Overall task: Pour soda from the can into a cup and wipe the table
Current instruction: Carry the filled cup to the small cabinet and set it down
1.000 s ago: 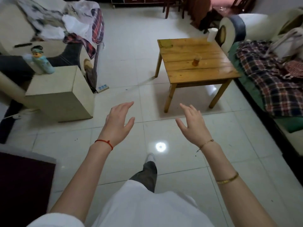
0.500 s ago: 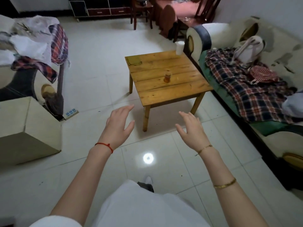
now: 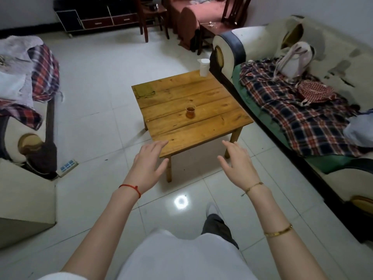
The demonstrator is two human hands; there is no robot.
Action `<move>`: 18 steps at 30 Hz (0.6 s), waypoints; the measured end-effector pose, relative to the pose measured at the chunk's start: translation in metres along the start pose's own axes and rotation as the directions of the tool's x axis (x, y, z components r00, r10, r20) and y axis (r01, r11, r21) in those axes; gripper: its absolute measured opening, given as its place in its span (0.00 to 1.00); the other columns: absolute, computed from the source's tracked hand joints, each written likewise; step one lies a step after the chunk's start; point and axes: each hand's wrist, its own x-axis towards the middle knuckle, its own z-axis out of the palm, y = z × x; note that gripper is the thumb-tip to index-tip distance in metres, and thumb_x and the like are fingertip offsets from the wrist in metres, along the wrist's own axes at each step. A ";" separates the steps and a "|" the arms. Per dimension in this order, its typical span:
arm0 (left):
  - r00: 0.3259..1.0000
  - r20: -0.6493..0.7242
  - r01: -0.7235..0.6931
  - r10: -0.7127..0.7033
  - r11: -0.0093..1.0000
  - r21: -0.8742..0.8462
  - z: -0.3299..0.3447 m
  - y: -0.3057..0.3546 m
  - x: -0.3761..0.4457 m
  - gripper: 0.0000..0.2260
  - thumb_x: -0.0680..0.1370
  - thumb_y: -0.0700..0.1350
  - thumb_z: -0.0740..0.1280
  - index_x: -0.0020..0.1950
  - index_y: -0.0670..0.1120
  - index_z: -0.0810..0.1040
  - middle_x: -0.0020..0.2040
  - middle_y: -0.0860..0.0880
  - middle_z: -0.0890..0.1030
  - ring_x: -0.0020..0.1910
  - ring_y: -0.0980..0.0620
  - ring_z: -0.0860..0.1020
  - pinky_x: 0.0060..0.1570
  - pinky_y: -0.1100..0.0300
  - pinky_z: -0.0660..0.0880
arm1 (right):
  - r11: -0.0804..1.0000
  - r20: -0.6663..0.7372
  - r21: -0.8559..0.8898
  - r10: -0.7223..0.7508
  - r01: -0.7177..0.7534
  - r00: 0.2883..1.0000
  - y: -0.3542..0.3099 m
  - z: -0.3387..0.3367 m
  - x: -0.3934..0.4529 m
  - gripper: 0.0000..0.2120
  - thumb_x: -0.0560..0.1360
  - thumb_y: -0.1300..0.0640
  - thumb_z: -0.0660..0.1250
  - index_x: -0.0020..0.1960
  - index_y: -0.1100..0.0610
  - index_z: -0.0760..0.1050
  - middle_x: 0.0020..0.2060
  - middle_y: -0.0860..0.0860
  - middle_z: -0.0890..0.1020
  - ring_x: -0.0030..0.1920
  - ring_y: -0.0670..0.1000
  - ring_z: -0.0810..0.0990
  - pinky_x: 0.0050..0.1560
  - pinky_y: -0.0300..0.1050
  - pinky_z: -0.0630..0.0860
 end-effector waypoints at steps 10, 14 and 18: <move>0.987 -0.084 0.135 -0.138 0.990 -0.046 0.038 0.034 0.136 0.23 0.81 0.48 0.62 0.76 0.50 0.64 0.72 0.50 0.69 0.72 0.51 0.64 0.72 0.49 0.64 | 0.991 0.120 -0.012 -0.134 0.137 0.984 0.066 -0.038 0.162 0.26 0.81 0.48 0.58 0.77 0.54 0.59 0.75 0.50 0.64 0.78 0.51 0.54 0.78 0.54 0.49; 0.966 -0.126 0.216 -0.227 0.972 -0.090 0.053 0.055 0.197 0.23 0.81 0.48 0.63 0.76 0.50 0.63 0.73 0.50 0.69 0.72 0.51 0.64 0.72 0.47 0.64 | 0.975 0.159 -0.039 -0.212 0.220 0.964 0.090 -0.067 0.237 0.26 0.81 0.48 0.59 0.76 0.54 0.59 0.74 0.50 0.65 0.77 0.51 0.55 0.78 0.54 0.49; 0.931 -0.162 0.305 -0.326 0.942 -0.141 0.068 0.065 0.247 0.24 0.81 0.48 0.63 0.76 0.50 0.64 0.73 0.50 0.69 0.73 0.50 0.64 0.72 0.45 0.65 | 0.958 0.213 -0.061 -0.261 0.279 0.942 0.108 -0.080 0.300 0.26 0.81 0.48 0.59 0.76 0.53 0.60 0.74 0.50 0.66 0.77 0.51 0.56 0.78 0.54 0.50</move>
